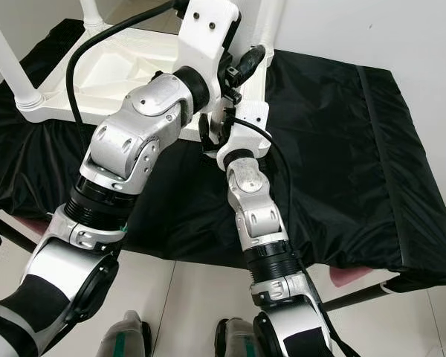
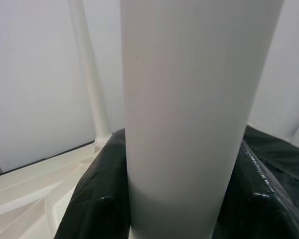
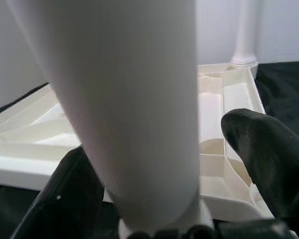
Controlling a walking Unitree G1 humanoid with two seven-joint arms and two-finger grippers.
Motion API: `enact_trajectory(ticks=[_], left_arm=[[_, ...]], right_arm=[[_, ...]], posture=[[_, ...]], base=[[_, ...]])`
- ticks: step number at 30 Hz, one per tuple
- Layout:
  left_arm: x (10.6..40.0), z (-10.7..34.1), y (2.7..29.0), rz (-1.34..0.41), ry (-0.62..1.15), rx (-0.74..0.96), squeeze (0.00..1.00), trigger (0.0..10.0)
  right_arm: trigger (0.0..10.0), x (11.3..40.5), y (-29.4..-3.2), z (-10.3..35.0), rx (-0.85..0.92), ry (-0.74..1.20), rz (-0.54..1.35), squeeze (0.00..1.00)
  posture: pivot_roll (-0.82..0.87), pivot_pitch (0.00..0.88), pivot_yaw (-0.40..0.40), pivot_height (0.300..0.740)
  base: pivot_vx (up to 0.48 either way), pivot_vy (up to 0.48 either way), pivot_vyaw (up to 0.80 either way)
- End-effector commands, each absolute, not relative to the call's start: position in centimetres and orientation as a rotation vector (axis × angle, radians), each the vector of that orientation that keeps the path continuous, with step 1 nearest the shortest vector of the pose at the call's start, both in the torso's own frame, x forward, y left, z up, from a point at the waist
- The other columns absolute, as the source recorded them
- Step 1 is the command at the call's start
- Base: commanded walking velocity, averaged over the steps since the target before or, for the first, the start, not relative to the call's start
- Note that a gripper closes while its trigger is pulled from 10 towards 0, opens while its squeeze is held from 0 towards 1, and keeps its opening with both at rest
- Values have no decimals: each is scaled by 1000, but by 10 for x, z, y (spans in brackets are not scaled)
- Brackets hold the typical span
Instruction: Building children table
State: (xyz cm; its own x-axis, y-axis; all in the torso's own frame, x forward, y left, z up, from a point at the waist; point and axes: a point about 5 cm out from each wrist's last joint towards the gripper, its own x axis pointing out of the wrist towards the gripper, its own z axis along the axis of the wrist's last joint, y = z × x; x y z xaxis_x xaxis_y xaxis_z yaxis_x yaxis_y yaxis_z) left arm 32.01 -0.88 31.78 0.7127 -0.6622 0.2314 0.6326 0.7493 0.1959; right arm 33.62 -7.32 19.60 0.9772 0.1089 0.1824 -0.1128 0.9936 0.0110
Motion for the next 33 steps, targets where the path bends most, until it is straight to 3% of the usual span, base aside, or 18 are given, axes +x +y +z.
enact_trajectory(ticks=[1, 3, 6, 9, 10, 12, 14, 18, 19, 21, 22, 26, 27, 28, 29, 30, 31, 33], left_arm=[[321, 325, -8, -615, -321, 95, 0, 10000], [321, 326, -8, -615, -323, 94, 0, 10000], [320, 329, -8, -615, -335, 90, 0, 10000], [320, 330, -8, -613, -337, 88, 0, 10000], [320, 330, -8, -611, -336, 82, 0, 10000], [320, 330, -8, -610, -336, 78, 0, 10000], [319, 331, -8, -610, -334, 72, 0, 10000], [319, 330, -9, -610, -333, 71, 0, 10000], [319, 330, -9, -612, -331, 72, 0, 10000], [319, 329, -10, -614, -331, 72, 0, 10000], [318, 329, -11, -618, -331, 73, 0, 10000], [317, 330, -13, -625, -332, 70, 0, 10000], [317, 330, -13, -626, -332, 69, 0, 10000], [317, 330, -13, -626, -332, 69, 0, 10000], [317, 330, -13, -629, -333, 70, 0, 10000], [317, 330, -13, -629, -333, 70, 0, 10000], [316, 331, -14, -632, -333, 70, 0, 10000], [315, 330, -15, -635, -332, 70, 0, 10000]], right_arm=[[10000, 336, -76, 192, 49, -172, 81, 0], [10000, 336, -76, 191, 61, -168, 72, 0], [6706, 334, -77, 188, 97, -162, 38, 0], [6902, 334, -77, 188, 103, -166, 26, 0], [8235, 333, -78, 188, 103, -173, 16, 0], [8314, 333, -78, 189, 101, -179, 6, 0], [9216, 332, -79, 192, 87, -205, -25, 0], [9020, 332, -80, 194, 84, -218, -37, 0], [8039, 332, -79, 197, 83, -229, -37, 0], [7686, 332, -77, 199, 81, -241, -30, 0], [5373, 332, -75, 200, 79, -245, -22, 0], [4392, 332, -73, 200, 80, -245, -13, 0], [3373, 333, -73, 200, 81, -246, -14, 0], [3373, 333, -73, 200, 81, -246, -14, 0], [2275, 333, -72, 200, 80, -248, -12, 0], [2275, 333, -72, 200, 80, -248, -12, 0], [941, 333, -71, 201, 74, -254, -9, 0], [1020, 333, -70, 201, 70, -259, -11, 0]], posture=[[2, 24, -62, 740], [5, 25, -64, 740], [10, 21, -64, 740], [10, 21, -63, 740], [11, 23, -63, 740], [11, 23, -63, 740], [12, 30, -63, 740], [12, 31, -63, 740], [10, 33, -63, 740], [9, 37, -62, 740], [9, 38, -62, 740], [13, 39, -62, 740], [13, 39, -62, 740], [13, 39, -62, 740], [15, 39, -61, 740], [15, 39, -61, 740], [16, 41, -59, 740], [17, 40, -58, 740]], base=[[0, 0, 0], [0, 0, 0], [0, 0, 0], [0, 0, 0], [0, 0, 0], [0, 0, 0], [0, 0, 0], [0, 0, 0], [0, 0, 0], [0, 0, 0], [0, 0, 0], [0, 0, 0], [0, 0, 0], [0, 0, 0], [0, 0, 0], [0, 0, 0], [0, 0, 0], [0, 0, 0]])
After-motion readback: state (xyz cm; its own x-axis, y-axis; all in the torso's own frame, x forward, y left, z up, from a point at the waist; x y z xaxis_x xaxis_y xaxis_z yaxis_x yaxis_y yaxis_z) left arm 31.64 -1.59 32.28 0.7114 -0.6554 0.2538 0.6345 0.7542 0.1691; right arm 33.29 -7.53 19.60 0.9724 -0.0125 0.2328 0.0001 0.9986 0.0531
